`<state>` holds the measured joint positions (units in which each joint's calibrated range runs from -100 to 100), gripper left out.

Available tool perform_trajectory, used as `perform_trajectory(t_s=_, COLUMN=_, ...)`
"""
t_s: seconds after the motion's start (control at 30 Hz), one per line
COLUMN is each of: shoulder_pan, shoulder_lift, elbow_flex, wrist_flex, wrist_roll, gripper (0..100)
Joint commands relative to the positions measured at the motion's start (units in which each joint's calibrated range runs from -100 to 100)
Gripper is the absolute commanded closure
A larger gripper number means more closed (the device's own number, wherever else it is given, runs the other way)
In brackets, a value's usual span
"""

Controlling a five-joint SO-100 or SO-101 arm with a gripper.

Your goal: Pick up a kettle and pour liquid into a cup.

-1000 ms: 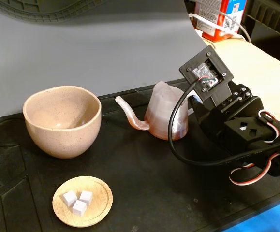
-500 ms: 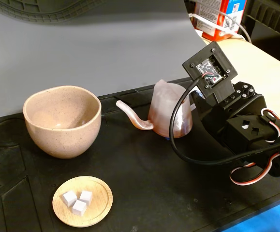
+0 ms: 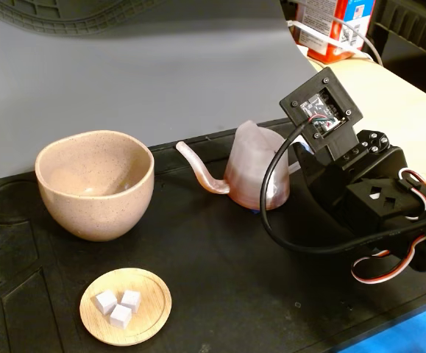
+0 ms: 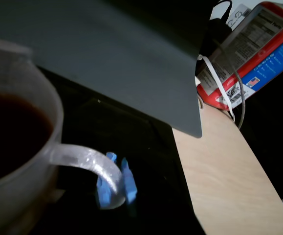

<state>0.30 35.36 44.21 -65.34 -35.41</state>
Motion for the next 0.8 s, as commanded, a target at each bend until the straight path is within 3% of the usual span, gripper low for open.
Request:
perform_trajectory(t_s=0.0, shoulder_pan=-1.25, shoulder_lift=-5.84, elbow_flex=2.62, wrist_flex=-0.42, wrist_roll=-0.41, gripper=99)
perform_trajectory(t_s=0.2, shoulder_pan=-2.09, shoulder_lift=-21.37, elbow_flex=11.87, wrist_flex=4.08, wrist_roll=-1.88, gripper=99)
perform_trajectory(t_s=0.37, shoulder_pan=-4.07, shoulder_lift=-37.58, elbow_flex=12.05, wrist_flex=19.81, wrist_roll=-2.35, gripper=99)
perform_trajectory(t_s=0.57, shoulder_pan=-7.34, shoulder_lift=-41.42, elbow_flex=4.16, wrist_flex=29.84, wrist_roll=-2.03, gripper=99)
perform_trajectory(t_s=0.77, shoulder_pan=-7.26, shoulder_lift=-41.42, elbow_flex=3.71, wrist_flex=30.1, wrist_roll=-0.56, gripper=99)
